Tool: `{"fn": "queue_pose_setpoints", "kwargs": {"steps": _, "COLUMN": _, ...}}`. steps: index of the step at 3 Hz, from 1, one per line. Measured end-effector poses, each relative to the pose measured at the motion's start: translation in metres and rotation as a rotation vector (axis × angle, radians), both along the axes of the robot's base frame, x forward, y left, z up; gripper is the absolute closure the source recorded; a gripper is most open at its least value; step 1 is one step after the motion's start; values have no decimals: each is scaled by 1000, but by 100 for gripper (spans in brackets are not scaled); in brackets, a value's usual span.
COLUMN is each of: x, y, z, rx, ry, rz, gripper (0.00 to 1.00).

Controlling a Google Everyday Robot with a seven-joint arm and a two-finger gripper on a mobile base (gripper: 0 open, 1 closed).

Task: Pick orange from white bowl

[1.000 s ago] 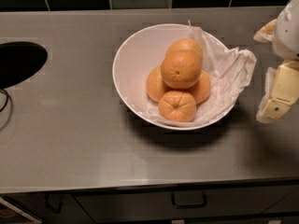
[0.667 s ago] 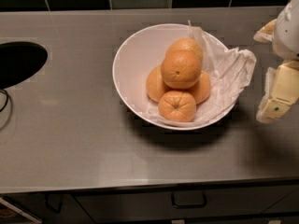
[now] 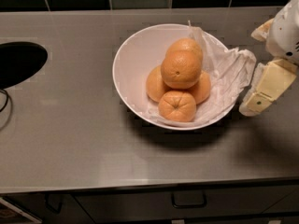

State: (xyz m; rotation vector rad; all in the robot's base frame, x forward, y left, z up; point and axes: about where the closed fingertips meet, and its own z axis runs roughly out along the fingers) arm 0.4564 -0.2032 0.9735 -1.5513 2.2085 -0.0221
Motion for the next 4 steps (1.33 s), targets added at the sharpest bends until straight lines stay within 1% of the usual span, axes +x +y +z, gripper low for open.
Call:
{"fn": "queue_pose_setpoints", "kwargs": {"steps": 1, "x": 10, "y": 10, "z": 0, "rx": 79, "ry": -42, "rz": -46, "gripper": 0}}
{"fn": "queue_pose_setpoints", "kwargs": {"steps": 2, "x": 10, "y": 11, "z": 1, "rx": 81, "ry": -43, "rz": -44, "gripper": 0}}
{"fn": "queue_pose_setpoints", "kwargs": {"steps": 3, "x": 12, "y": 25, "z": 2, "rx": 109, "ry": -41, "rz": -32, "gripper": 0}}
{"fn": "queue_pose_setpoints", "kwargs": {"steps": 4, "x": 13, "y": 44, "z": -1, "rx": 168, "ry": -41, "rz": -15, "gripper": 0}}
